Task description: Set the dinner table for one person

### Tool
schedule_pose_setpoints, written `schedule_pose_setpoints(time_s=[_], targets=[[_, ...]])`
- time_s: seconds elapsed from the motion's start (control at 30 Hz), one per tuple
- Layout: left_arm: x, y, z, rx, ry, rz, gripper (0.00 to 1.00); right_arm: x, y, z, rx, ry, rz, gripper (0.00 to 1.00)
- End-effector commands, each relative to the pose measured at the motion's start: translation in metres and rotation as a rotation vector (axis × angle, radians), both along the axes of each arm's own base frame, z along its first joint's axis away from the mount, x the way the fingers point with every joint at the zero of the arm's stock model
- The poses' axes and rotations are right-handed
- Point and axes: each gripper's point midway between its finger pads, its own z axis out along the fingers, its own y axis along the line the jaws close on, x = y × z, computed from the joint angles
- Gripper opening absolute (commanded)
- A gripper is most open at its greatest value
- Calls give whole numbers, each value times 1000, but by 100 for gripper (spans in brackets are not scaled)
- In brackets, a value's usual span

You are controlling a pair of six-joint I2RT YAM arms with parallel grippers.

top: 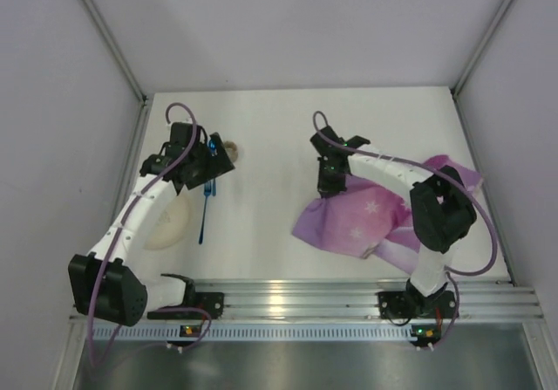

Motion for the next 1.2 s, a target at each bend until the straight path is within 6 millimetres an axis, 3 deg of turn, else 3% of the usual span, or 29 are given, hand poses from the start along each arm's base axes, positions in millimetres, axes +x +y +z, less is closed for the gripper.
schedule_pose_setpoints(time_s=[0.0, 0.07, 0.1, 0.13, 0.23, 0.33, 0.37, 0.4, 0.43, 0.47, 0.53, 0.57, 0.6, 0.63, 0.67, 0.7, 0.77, 1.0, 1.17], targets=[[-7, 8, 14, 21, -35, 22, 93, -10, 82, 37, 144, 10, 37, 4], [-9, 9, 15, 24, -41, 19, 93, -24, 121, 46, 193, 21, 121, 63], [-11, 10, 13, 25, -35, 19, 93, -19, 139, 55, 221, 3, 147, 90], [-12, 9, 11, 26, -28, 16, 93, -27, 150, 60, 231, 7, 183, 99], [-15, 6, 3, 8, -18, 4, 93, -32, 167, 86, 264, -22, 258, 100], [-13, -9, -7, -43, -16, -56, 93, -42, 137, 106, 200, -56, 250, 100], [-14, -15, -11, -51, -8, -82, 93, -41, 117, 124, 166, -124, 220, 100], [-14, -21, -21, -51, 18, -108, 94, -49, 97, 111, 119, -108, 201, 100], [-13, -26, -25, -44, 27, -124, 94, -48, 78, 110, 93, -124, 166, 100], [-16, -37, -30, -31, 43, -161, 94, -61, 53, 102, 68, -110, 138, 100], [-15, -47, -47, 15, 89, -186, 94, -64, 13, 90, 36, -94, 49, 100], [-20, -57, -53, 27, 109, -218, 94, -69, -4, 94, 50, -108, 13, 100], [-20, -63, -56, 29, 119, -231, 94, -81, -27, 72, 13, -61, -24, 100], [-22, -68, -65, 43, 140, -248, 93, -77, -49, 68, 12, -54, -95, 100], [-20, -71, -68, 42, 141, -253, 93, -79, -64, 73, 29, -82, -131, 100], [-20, -73, -74, 47, 149, -260, 93, -87, -81, 62, 6, -62, -152, 100], [-21, -75, -90, 61, 183, -271, 93, -88, -116, 57, -12, -67, -229, 100], [-17, -81, -137, 100, 270, -306, 91, -87, -188, 44, -97, -24, -398, 100], [-16, -88, -154, 119, 304, -319, 84, -78, -203, 29, -109, 31, -444, 100]])
